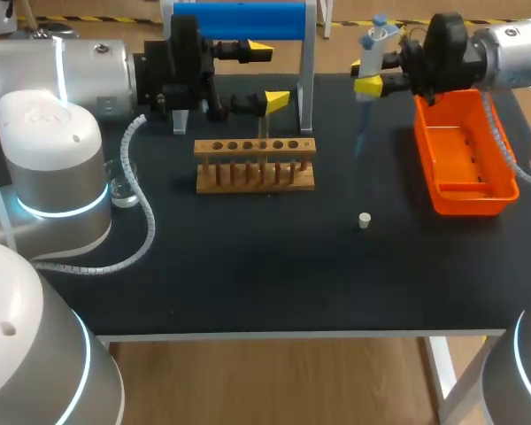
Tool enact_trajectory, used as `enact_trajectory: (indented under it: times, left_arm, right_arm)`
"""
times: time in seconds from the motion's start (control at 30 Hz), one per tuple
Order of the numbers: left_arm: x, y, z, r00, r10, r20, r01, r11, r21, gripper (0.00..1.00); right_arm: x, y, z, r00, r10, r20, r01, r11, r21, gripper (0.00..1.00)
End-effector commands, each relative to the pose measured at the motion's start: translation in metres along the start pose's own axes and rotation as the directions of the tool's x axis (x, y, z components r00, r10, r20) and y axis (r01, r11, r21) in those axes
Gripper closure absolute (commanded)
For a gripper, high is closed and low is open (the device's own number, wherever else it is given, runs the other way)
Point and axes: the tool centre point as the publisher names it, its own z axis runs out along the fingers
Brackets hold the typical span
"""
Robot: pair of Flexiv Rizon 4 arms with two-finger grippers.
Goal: Invert the test tube, pick up the pipette, mount the tip to pipette, aspirate from beaker and dispense into the tube, eject the tip, return the pipette, and cap with the stopper.
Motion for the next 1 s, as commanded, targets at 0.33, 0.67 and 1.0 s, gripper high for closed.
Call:
enact_trajectory:
  times: [0.33, 0.67, 1.0]
  left_arm:
    - [0.000, 0.001, 0.000, 1.000, 0.001, -0.001, -0.001, 1.000, 0.002, 0.00]
    - [0.000, 0.001, 0.000, 1.000, 0.001, -0.001, -0.001, 1.000, 0.002, 0.00]
    - [0.000, 0.001, 0.000, 1.000, 0.001, -0.001, -0.001, 1.000, 0.002, 0.00]
  right_arm:
    - [-0.013, 0.000, -0.103, 0.999, 0.025, 0.042, -0.022, 0.998, -0.057, 1.00]
    - [-0.022, 0.000, -0.159, 0.999, 0.018, 0.049, -0.016, 0.999, -0.048, 1.00]
    - [-0.026, -0.008, -0.196, 0.999, 0.017, 0.045, -0.015, 0.999, -0.037, 1.00]
